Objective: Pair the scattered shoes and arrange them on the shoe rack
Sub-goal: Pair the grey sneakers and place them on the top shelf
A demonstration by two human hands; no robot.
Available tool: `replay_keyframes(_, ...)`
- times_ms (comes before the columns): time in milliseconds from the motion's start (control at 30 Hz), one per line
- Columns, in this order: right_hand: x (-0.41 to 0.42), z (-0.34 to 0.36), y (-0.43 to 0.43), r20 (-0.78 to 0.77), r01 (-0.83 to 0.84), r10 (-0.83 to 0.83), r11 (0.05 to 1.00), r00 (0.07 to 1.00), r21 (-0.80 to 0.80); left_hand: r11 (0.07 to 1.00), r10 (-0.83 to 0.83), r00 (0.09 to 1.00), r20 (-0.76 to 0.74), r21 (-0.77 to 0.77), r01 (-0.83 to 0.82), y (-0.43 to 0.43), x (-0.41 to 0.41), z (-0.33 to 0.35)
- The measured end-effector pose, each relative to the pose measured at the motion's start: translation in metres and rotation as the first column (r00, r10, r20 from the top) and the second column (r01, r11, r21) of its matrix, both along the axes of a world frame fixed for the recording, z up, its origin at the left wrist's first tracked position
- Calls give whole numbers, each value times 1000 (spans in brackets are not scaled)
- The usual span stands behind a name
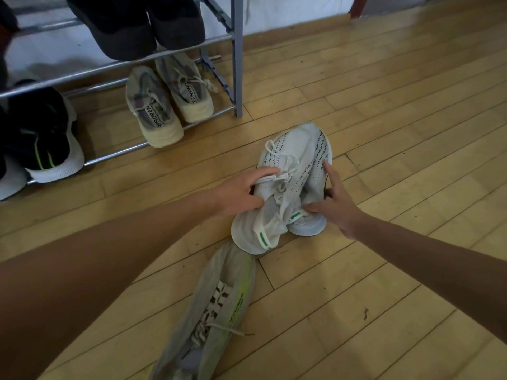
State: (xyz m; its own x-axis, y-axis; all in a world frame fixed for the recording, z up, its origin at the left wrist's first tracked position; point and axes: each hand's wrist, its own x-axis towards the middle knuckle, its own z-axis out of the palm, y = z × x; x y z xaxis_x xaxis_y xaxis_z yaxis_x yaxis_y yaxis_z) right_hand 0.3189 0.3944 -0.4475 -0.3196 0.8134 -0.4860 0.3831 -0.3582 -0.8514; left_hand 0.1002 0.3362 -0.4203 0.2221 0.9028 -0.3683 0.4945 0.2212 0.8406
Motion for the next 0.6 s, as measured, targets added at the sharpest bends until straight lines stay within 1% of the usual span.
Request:
replay_keyframes(33,1,1,0,-2,-5,5,1000,1000,1,1000,-4,1000,2,-16,4,1,2,1)
replay_keyframes(167,5,3,0,-23,11,-11,1000,1000,5,996,77,996,45,-47,-75,0,3,4)
replay_keyframes(333,4,10,1,-22,13,-12,1000,1000,17,982,186,978,94,-1,-187,-6,-9,1)
replay_keyframes(433,-1,19,3,-50,23,-22,1000,998,16,966,255,964,78,18,-257,-7,-20,2)
replay_keyframes(500,-6,25,3,-66,4,-2,1000,998,27,947,321,940,114,-15,-322,-7,-25,5)
replay_keyframes(600,-13,37,1,-116,-41,44,999,992,29,909,417,883,217,-72,-412,-11,-33,10)
